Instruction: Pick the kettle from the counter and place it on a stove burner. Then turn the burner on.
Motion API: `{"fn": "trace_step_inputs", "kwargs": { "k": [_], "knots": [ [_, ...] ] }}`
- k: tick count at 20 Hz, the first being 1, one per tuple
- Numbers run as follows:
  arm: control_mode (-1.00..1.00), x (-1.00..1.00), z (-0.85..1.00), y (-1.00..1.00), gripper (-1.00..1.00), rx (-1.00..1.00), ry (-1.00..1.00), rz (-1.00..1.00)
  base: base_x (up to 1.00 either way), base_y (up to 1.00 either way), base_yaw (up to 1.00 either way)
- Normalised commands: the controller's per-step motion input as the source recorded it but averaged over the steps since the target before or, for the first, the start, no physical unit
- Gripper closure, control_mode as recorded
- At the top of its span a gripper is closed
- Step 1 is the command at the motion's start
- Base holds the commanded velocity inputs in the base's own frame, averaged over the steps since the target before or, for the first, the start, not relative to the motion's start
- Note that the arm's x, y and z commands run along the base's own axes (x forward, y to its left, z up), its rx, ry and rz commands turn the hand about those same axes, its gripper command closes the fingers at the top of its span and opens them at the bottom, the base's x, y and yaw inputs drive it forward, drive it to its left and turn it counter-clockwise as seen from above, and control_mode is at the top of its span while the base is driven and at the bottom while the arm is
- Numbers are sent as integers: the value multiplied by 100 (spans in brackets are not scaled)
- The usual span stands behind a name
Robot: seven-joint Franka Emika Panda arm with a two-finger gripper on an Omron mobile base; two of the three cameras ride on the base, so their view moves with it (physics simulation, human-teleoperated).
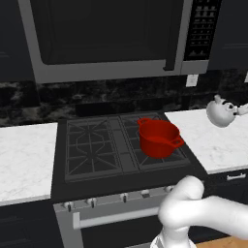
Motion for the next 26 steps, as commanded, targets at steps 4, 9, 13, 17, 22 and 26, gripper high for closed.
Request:
{"fn": "trace_step_inputs", "kwargs": {
  "k": [4, 9, 13, 17, 22, 26],
  "knots": [
    [-100, -61, 83, 100, 100, -8, -17, 0, 0, 0, 0],
    [-100, -53, 72, 100, 100, -11, -4, 3, 0, 0, 0],
    [-100, -38, 70, 100, 100, -9, 0, 7, 0, 0, 0],
    [-100, -26, 43, 100, 100, -11, 4, 9, 0, 0, 0],
    [-100, -23, 5, 100, 100, -12, 18, 10, 0, 0, 0],
    [-100, -12, 0, 100, 100, -9, 21, 9, 0, 0, 0]
  ]
}}
